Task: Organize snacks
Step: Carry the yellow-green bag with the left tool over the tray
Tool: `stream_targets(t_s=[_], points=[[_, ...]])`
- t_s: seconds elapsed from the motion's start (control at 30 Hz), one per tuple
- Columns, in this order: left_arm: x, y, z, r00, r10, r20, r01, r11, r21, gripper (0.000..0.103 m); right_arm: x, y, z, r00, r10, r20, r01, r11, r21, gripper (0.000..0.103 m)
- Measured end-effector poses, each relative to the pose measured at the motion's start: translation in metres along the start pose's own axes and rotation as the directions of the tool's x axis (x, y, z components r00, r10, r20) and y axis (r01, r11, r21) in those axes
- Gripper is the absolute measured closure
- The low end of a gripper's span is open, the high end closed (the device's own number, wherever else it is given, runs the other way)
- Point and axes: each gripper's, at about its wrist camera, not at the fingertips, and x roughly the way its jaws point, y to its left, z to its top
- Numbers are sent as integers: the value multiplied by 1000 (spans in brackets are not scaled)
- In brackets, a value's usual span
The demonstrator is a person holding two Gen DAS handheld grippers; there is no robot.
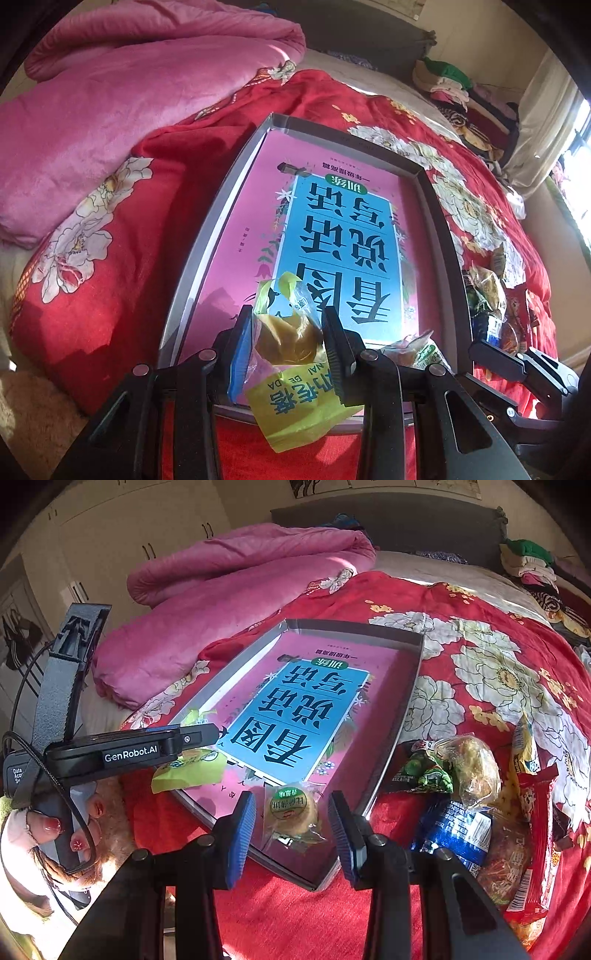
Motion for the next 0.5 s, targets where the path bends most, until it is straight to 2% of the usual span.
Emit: stream_targets(t_s=[0.5], points=[[5, -6, -4, 1000, 11, -26, -10, 999, 36, 65, 5, 1, -5, 1000, 4, -18, -4, 1000, 10, 62]])
